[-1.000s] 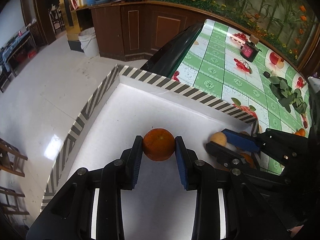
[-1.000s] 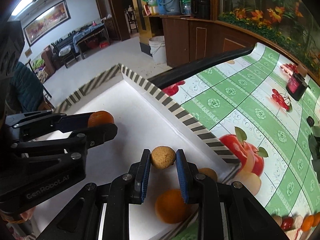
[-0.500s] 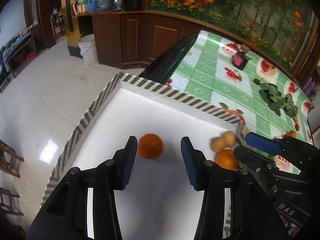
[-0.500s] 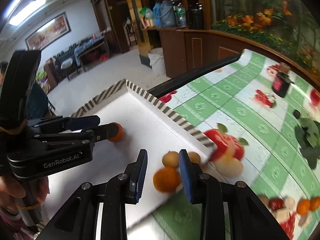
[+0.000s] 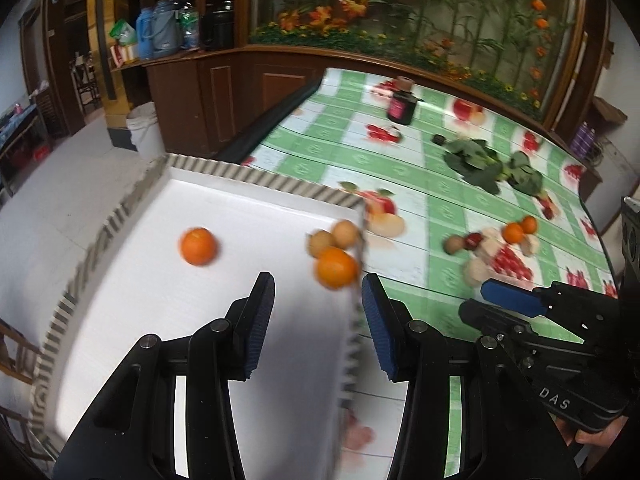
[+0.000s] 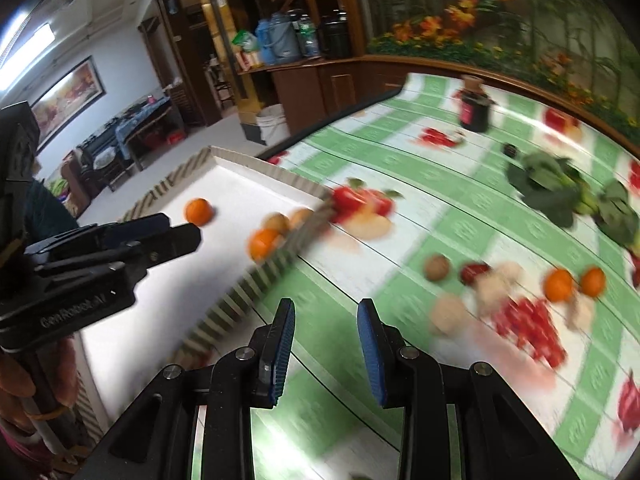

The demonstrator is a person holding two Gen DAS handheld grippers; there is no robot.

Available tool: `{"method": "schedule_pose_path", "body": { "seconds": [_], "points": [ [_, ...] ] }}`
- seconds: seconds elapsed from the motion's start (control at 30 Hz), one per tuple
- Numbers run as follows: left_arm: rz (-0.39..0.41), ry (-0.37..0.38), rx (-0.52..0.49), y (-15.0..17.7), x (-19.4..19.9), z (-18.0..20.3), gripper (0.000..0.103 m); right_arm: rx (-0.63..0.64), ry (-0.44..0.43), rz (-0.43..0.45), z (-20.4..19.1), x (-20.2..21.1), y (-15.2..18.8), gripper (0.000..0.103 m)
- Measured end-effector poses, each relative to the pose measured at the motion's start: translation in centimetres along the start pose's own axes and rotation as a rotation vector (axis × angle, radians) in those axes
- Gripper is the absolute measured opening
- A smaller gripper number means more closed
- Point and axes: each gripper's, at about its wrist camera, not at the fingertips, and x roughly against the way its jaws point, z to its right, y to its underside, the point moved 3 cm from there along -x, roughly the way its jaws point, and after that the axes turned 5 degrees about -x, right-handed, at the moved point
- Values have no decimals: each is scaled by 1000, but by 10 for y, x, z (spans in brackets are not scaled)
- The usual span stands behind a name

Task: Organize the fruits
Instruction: 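Move both open grippers back toward the beige items on the table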

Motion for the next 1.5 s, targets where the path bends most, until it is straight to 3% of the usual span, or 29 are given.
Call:
{"method": "schedule_pose_path", "body": {
  "seconds": [0.5,0.9,1.13,1.33,1.5],
  "points": [
    [-75,121,-132,14,-25,95,45,-165,137,-12,102,41,60,31],
    [-127,141,-148,5,-63,132,45,-212,197,7,155,50,48,33],
    [-130,125,-137,-2,-77,139,45,-245,212,33,175,34,18,33],
    [-133,107,-152,-5,-91,146,45,-258,215,15,189,11,3,33],
    [-132,76,-169,-6,-102,150,45,-272,180,58,195,8,-1,30]
  ]
}}
